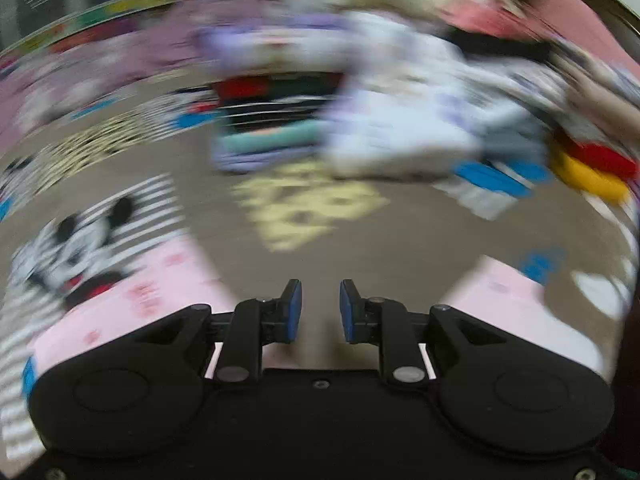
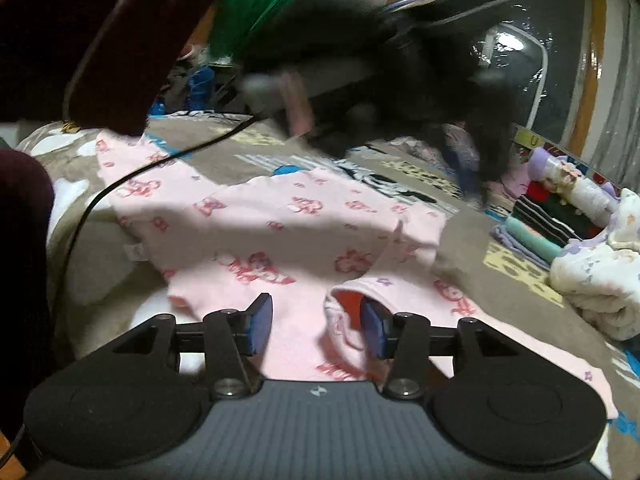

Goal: Fold clothes

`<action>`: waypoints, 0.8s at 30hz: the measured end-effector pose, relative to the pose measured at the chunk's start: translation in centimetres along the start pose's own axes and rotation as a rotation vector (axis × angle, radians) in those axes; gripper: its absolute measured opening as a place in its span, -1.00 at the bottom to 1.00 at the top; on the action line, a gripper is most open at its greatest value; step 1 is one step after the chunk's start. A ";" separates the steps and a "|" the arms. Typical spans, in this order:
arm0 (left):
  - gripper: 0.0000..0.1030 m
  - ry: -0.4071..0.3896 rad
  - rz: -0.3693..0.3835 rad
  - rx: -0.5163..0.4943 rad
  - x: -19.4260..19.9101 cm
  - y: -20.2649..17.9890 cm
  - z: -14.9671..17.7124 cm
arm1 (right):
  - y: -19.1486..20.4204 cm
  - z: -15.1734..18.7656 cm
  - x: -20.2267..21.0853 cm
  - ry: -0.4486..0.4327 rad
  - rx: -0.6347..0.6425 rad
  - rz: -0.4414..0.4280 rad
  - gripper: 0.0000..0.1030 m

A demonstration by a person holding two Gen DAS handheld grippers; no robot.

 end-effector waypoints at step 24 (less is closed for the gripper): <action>-0.89 0.414 0.013 -0.474 -12.9 -16.6 0.4 | 0.8 0.9 -0.2 -0.002 0.040 -0.016 0.03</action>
Point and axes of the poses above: each gripper's, at about its wrist camera, not at the fingertips, and x roughly against the way its jaws point, y to its left, z to its underside, the point moved 3 cm from there along -x, roughly the way its jaws point, and after that the axes turned 11 degrees about z, right-handed, at the moved point
